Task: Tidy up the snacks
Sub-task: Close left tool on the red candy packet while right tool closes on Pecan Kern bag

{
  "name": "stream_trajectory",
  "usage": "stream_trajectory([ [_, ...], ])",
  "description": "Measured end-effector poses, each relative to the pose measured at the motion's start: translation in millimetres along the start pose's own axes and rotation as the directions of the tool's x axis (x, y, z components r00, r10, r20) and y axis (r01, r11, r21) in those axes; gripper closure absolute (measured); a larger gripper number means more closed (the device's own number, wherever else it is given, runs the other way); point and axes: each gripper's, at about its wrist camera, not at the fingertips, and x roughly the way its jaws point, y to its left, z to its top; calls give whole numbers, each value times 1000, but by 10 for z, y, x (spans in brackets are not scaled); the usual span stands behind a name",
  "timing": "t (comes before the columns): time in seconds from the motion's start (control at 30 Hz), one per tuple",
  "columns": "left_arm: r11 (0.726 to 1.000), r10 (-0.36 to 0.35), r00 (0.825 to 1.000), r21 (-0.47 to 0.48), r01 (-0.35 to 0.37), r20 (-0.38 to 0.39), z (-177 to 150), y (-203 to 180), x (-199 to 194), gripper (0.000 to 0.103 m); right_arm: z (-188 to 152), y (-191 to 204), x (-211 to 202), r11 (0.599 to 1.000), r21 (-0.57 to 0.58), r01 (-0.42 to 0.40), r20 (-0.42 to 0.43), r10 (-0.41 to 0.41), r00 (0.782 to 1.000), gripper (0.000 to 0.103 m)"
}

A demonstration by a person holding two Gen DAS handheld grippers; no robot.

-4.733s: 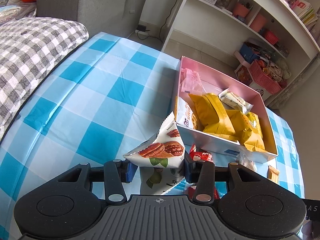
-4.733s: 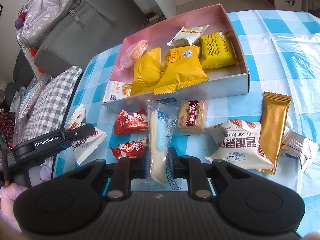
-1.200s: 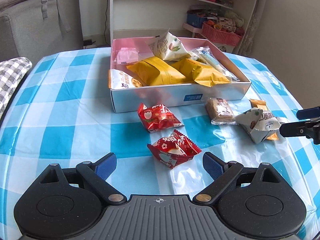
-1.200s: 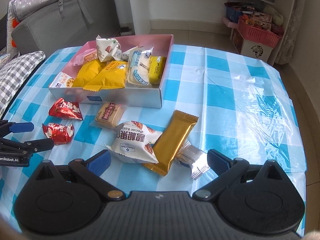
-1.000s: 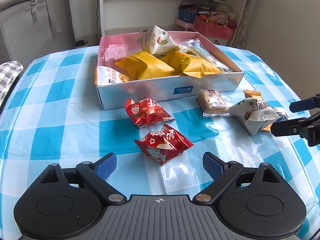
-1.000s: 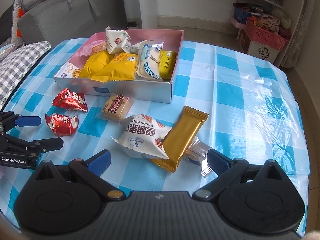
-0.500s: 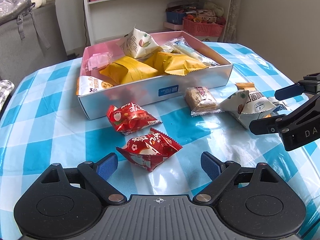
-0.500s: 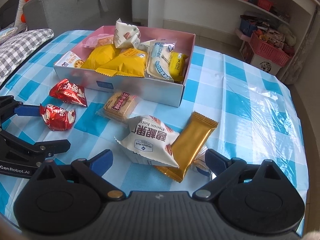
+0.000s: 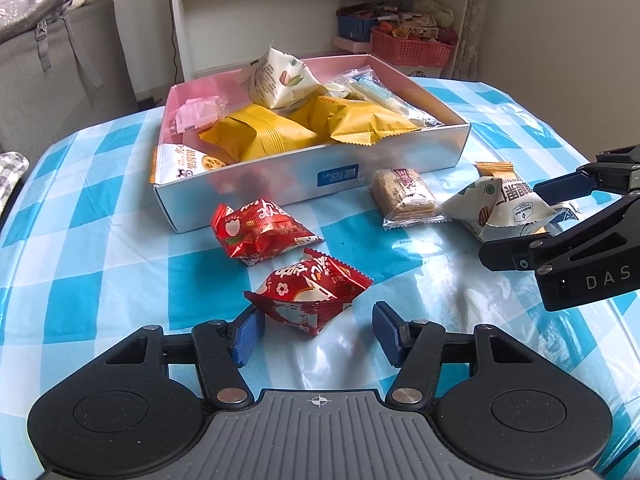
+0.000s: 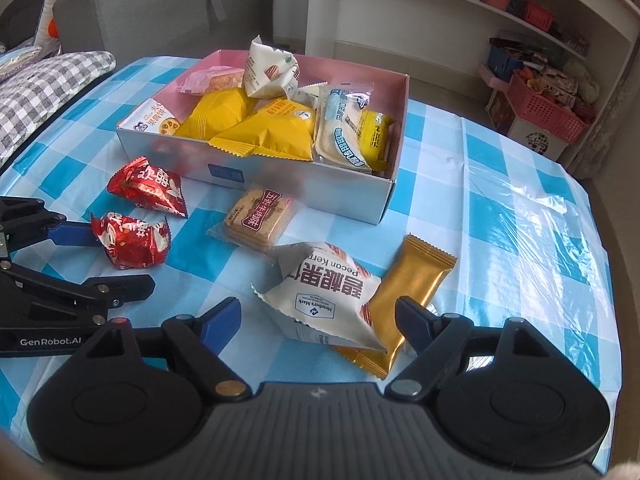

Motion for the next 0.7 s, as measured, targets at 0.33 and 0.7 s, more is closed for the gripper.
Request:
stream_trajectory([
  [0.33,1000,6,1000,-11,-6,-7,12,3,-4,55,2,38,14,1000,-10,2,-3,-2,1000,34],
  [0.7,1000,3,1000,-12,-2,9,34,-8,-40,75,38,1,-6,1000,21,-14,-6,14,1000,50],
])
